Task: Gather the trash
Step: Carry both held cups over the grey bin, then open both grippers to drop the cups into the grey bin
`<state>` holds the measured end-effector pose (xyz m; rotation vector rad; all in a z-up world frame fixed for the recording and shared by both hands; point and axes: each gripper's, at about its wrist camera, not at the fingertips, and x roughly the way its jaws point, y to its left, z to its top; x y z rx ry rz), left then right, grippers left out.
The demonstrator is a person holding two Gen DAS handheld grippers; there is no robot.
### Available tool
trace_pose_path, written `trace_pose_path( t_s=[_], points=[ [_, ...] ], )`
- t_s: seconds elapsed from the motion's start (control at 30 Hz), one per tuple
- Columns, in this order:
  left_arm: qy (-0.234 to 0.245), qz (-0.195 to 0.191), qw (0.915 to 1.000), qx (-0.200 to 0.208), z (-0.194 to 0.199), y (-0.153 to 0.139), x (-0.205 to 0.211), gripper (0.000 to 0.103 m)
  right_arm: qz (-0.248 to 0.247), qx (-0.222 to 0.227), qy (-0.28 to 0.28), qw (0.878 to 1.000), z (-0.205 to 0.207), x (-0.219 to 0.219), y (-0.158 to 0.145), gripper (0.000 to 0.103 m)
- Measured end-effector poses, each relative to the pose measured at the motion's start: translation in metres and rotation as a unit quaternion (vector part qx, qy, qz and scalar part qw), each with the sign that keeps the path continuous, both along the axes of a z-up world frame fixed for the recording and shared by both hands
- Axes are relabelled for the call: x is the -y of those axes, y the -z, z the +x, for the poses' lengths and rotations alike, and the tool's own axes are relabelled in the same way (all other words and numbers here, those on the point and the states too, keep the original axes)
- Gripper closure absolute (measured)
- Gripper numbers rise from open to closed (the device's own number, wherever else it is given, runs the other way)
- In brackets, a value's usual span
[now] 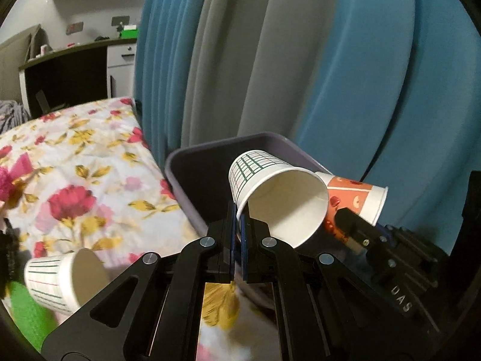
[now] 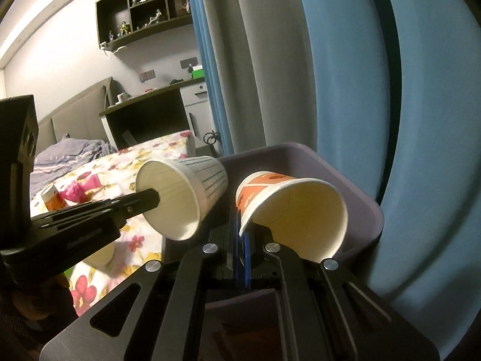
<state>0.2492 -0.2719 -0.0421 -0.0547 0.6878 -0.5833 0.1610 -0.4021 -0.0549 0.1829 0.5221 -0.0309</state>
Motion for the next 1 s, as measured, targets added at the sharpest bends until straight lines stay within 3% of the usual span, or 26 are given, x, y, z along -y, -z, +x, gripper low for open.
trace_pose_path(
  t_s=[0.67,0.77,0.87,0.93,1.0],
  points=[
    [0.016,-0.021,0.9983,-0.052,0.016,0.023,0.007,0.101,-0.002,-0.022,-0.002,1.000,0.009,0.004,0.014,0.098],
    [0.020,-0.020,0.9982,-0.053,0.015,0.023,0.008,0.101,-0.006,-0.024,0.003,1.000,0.009,0.005,0.014,0.095],
    [0.027,-0.021,0.9978,-0.057,0.016,0.023,0.008,0.101,-0.009,-0.024,0.008,1.000,0.009,0.006,0.013,0.083],
    [0.030,-0.019,0.9978,-0.056,0.015,0.023,0.008,0.097,-0.011,-0.022,0.011,1.000,0.008,0.008,0.012,0.074],
    [0.026,-0.016,0.9983,-0.049,0.013,0.022,0.007,0.077,-0.012,-0.019,0.015,1.000,0.006,0.009,0.011,0.073]
  ],
)
